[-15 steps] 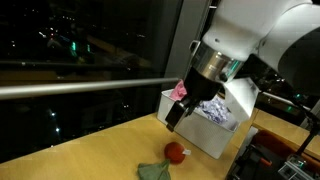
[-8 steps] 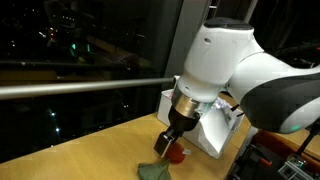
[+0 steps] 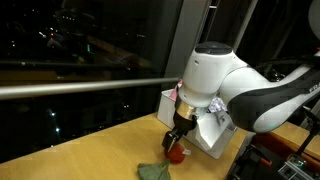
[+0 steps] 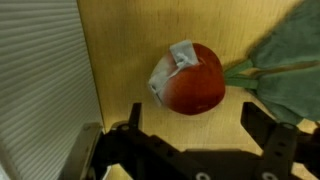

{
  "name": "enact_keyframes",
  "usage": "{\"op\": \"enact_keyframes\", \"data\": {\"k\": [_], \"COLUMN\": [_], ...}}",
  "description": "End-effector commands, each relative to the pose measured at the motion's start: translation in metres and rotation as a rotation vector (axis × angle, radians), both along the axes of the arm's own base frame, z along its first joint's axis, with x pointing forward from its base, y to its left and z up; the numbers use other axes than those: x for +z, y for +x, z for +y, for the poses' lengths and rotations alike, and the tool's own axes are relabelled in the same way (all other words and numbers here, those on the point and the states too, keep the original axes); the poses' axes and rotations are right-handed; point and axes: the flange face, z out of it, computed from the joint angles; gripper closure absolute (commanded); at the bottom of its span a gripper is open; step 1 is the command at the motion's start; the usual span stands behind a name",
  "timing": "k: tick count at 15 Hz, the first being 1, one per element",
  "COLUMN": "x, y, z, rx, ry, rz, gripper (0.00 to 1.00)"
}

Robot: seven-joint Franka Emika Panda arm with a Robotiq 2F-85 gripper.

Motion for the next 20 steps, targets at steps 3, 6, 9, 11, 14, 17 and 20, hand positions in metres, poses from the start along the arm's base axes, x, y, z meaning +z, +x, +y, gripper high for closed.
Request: {"op": "enact_keyframes", "data": {"k": [3,6,9,11,14,17,20], "x": [-0.035,-0.048,-0.050,-0.038,0.006,0.065,0.118], "y": [0.000,-0.005,-0.012,-0.018,-0.029,-0.034,-0.037], "z": [-0.033,-0.054,-0.056,-0.049,-0.041,-0.055,-0.093], "rx": [-0.022,-0.045,-0.049,-0.044,-0.032,-0.044,-0.100], "ry": [0.043,0.077,0.110,0.134,0.154,0.148,0.132], "rz": [-0.001,0.000,-0.006,-0.021,-0.073,-0.141,-0.226], "gripper": [0.25,0.42,0.66,0.81,0.99,0.97,0.97]}}
